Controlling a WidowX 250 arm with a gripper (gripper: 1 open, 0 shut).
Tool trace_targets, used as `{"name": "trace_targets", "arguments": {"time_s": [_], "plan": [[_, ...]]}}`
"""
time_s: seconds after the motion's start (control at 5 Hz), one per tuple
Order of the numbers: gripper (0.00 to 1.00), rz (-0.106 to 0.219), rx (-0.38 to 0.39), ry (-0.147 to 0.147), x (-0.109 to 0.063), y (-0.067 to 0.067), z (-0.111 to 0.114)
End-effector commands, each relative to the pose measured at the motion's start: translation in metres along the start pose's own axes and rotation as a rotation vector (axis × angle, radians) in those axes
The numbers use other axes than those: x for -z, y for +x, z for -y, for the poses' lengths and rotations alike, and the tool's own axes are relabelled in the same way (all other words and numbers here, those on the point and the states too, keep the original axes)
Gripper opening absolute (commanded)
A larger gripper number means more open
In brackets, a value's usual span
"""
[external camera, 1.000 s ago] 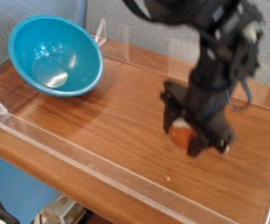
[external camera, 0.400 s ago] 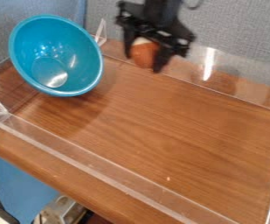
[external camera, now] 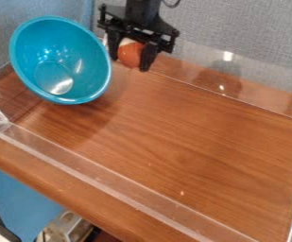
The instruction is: Put the mushroom in the blue bowl
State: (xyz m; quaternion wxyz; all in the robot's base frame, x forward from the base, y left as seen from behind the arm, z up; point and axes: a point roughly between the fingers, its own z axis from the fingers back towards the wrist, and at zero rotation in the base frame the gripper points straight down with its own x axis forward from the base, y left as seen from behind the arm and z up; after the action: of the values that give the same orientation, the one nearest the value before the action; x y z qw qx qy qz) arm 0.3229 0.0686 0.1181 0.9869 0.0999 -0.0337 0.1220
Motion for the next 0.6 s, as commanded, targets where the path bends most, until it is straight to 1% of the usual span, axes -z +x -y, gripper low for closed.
{"name": "trace_targets", "arguments": {"time_s": [0.0,0.4], "plan": [[0.0,0.028,-0.128,0.007,-0.009,0.011,-0.016],[0.0,-0.017,-0.297,0.012,-0.025,0.02,-0.024]]}}
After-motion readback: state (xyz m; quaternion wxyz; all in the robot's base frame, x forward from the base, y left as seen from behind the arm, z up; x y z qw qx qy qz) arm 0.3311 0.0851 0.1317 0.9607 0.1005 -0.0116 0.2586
